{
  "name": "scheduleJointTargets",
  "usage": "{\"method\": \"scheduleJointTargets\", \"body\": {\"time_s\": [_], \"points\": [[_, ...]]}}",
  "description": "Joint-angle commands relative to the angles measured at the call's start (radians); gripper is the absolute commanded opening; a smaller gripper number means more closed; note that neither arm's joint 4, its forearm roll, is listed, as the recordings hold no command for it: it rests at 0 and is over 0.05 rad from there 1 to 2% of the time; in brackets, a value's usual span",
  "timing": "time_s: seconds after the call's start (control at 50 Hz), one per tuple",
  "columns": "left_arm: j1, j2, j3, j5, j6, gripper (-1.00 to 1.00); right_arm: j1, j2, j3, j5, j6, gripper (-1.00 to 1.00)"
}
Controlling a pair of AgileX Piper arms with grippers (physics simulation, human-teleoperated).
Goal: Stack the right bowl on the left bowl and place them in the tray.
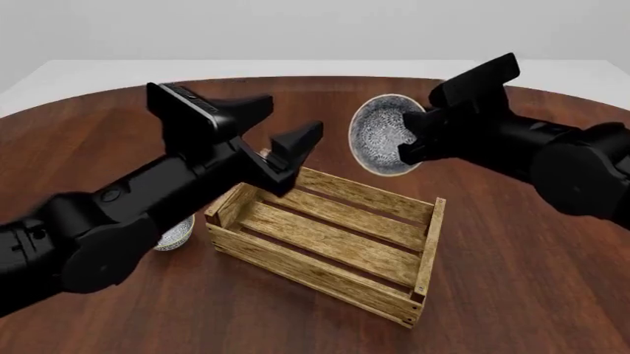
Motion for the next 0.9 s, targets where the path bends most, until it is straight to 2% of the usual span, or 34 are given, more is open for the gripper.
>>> {"method": "scheduleJointTargets", "body": {"time_s": [0.02,0.9], "points": [[-0.04,0.024,-0.01,0.011,-0.017,1.0,0.015,-0.015,0.003,0.003,0.001,-1.0],[-0.063,0.109,-0.024,-0.017,-0.025,1.0,0.078,-0.119,0.07,0.023,-0.025,-1.0]]}}
